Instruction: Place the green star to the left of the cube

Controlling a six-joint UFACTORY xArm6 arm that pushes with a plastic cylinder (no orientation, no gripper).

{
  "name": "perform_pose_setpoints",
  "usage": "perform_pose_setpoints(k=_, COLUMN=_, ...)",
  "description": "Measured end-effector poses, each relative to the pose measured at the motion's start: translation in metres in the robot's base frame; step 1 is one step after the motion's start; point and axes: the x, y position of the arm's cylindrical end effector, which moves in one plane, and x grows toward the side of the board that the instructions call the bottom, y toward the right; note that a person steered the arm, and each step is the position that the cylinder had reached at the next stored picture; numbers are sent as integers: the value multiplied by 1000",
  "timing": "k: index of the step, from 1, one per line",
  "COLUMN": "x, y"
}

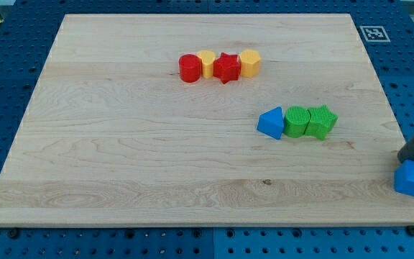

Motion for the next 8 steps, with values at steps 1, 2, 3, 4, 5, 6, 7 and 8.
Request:
perform_pose_setpoints(k=1, x=-17, y=-7)
perform_pose_setpoints(k=2, x=-80, y=-8)
perform_pose_setpoints(k=3, x=-123, y=-43)
perform_pose_setpoints(k=4, x=-120, y=-99)
perform_pose_setpoints(k=5, x=-97, y=-121)
perform_pose_setpoints(k=6, x=-52, y=-110)
perform_pose_setpoints(k=7, x=-33, y=-106)
perform_pose_setpoints(k=8, x=-45, y=-126)
